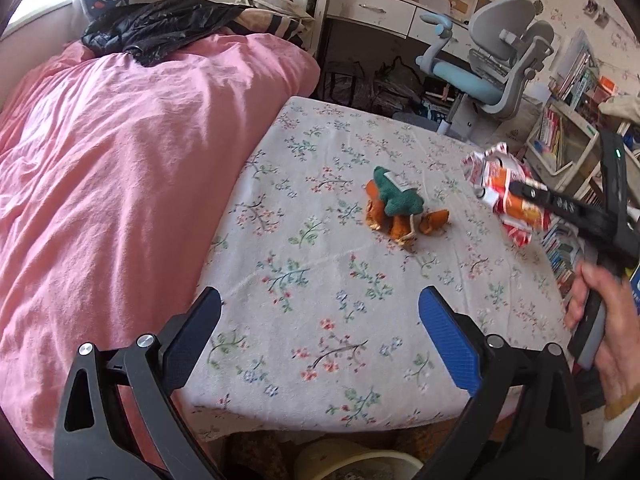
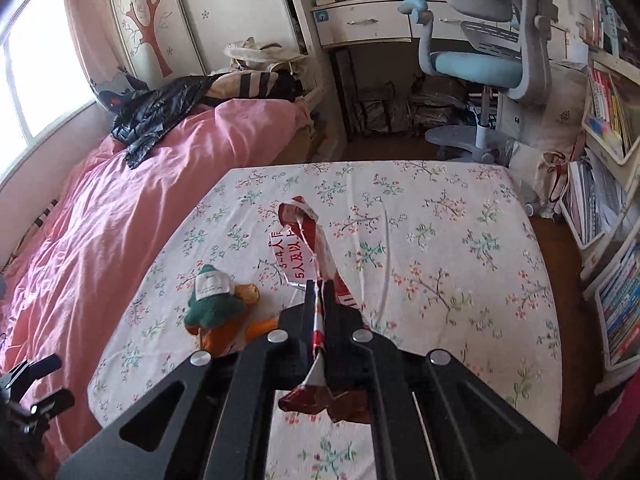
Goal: Collect trash
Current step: 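Grasp the red snack wrapper with the right tool, then grasp an orange piece with the left tool while the right tool holds the wrapper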
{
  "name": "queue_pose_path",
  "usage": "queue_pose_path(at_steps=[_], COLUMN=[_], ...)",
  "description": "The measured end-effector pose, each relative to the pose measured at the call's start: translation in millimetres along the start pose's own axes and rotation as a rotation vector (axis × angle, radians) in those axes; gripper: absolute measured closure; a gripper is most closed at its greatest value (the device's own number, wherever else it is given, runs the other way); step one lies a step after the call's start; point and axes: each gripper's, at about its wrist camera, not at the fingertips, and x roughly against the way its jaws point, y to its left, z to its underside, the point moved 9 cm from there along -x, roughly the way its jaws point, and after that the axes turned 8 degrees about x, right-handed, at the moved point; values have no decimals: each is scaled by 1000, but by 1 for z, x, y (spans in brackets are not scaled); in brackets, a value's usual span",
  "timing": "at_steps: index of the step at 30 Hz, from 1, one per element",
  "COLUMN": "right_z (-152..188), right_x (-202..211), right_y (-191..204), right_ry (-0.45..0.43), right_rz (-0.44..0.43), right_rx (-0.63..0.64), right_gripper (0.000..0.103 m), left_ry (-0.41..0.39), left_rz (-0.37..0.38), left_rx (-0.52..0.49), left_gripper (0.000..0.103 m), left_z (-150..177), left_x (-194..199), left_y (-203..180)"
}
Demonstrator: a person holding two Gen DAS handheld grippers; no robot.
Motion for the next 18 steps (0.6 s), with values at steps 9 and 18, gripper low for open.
queue_pose_path(at_steps=[9,18], right_z=[45,67], right_x=[-4,-10], right_y=[-37,-49], right_ry=[92,144], right_rz=[-36,-60], right_rx=[-125,-124], right_gripper=[99,71], left_ry=[-2,113], left_rz=[123,292], left_rx=[-102,-335], left_gripper=[8,32], left_z=[-17,-10], left_x=[-46,-108], left_y=[-76,-171])
